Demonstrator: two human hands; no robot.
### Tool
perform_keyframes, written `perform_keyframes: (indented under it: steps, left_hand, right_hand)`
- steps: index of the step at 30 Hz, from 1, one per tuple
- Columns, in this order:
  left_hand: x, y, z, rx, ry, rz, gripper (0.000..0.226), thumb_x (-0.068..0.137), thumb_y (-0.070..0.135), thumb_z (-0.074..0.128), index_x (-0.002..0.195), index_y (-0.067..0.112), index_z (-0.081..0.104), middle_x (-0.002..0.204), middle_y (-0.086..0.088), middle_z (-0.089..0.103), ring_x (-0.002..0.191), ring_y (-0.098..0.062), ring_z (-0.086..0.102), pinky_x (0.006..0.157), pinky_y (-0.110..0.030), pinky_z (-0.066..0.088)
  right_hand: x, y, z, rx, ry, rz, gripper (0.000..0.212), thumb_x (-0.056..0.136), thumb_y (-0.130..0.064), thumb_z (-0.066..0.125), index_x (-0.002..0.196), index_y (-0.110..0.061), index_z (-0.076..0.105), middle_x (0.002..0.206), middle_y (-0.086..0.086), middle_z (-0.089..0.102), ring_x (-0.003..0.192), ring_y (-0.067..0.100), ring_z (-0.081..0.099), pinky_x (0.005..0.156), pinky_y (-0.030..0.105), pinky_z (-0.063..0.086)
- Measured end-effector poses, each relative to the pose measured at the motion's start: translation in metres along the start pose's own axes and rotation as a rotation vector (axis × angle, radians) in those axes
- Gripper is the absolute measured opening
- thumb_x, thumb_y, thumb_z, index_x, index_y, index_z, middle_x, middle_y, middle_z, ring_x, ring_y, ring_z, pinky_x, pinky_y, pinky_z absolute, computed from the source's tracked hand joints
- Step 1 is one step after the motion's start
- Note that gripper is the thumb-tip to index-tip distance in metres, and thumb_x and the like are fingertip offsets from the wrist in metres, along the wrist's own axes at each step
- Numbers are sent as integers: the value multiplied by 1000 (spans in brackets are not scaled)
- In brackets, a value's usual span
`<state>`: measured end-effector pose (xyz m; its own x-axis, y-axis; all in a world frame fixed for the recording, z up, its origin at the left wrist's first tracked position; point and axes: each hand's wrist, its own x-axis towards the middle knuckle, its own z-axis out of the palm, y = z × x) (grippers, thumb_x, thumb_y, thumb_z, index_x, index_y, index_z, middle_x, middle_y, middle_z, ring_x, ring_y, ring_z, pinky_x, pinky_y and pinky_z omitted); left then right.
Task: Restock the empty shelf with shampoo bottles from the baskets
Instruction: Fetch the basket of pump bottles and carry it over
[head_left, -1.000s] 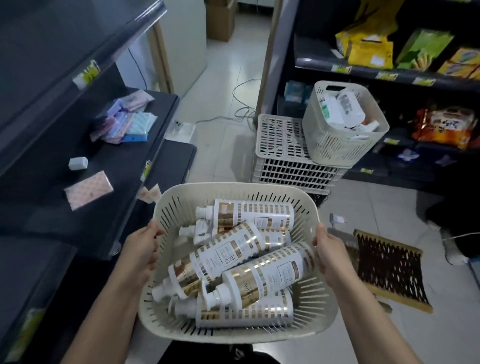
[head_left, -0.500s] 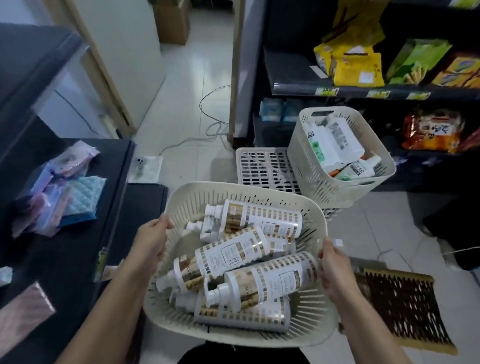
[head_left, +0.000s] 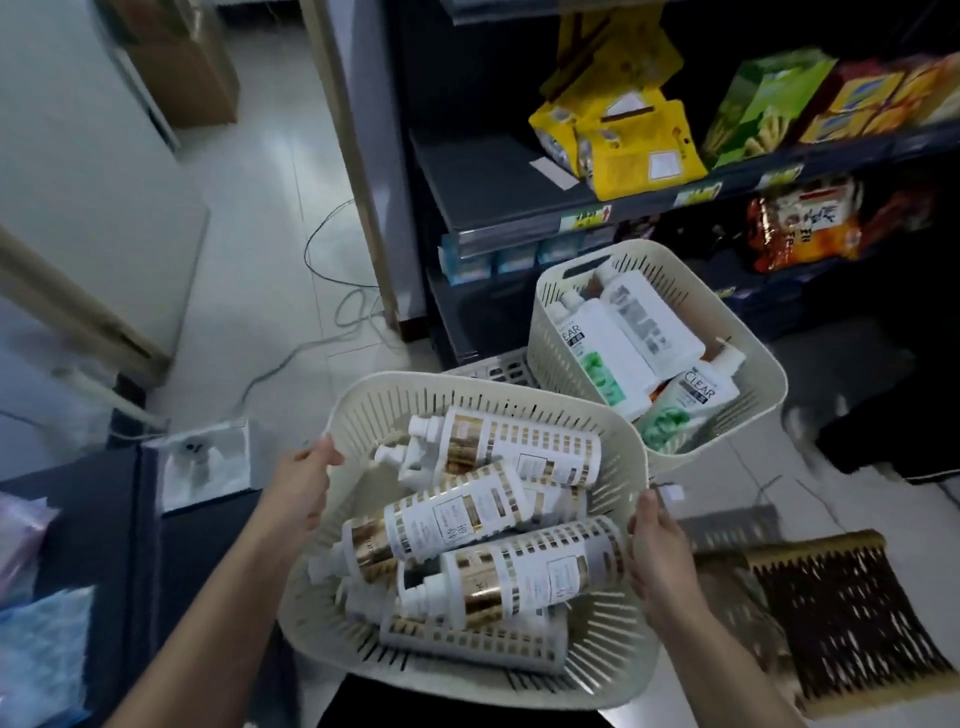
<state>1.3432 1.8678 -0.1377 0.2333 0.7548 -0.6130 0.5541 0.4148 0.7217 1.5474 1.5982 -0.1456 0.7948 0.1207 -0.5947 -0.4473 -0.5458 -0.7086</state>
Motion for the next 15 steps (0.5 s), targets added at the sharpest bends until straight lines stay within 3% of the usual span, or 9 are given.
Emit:
perform_keyframes:
  steps: [3,8,12,15]
  left_hand:
    - [50,30,10,68,-34,-7,34,98,44,45,87,15,58,56,2,30,45,-13,24,42,-21,18]
    - [132,77,33,237,-192,71,38,100,45,42,87,14,59,57,1,27,47,-14,21,46,-23,15]
    - [180,118,57,368,-319,115,37,101,43,40,87,14,59,58,1,28,47,-13,20,46,-24,14]
    - [203,149,81,468,-359,155,37,101,42,39,85,14,58,57,-1,28,47,-14,21,46,-23,14]
  right_hand:
    - [7,-2,17,44,56,44,51,104,-47,29,84,-11,59,67,3,57,57,17,52,48,26,35]
    - [15,-6,57,129,238,153,53,102,-52,28,69,-17,50,58,-1,48,50,14,41,47,24,29]
    - [11,-12,91,270,359,272,57,101,-54,29,78,-13,61,71,9,62,60,21,54,50,26,35]
    - [9,-24,110,328,440,343,53,104,-49,28,67,-17,50,61,3,51,51,18,45,47,25,31]
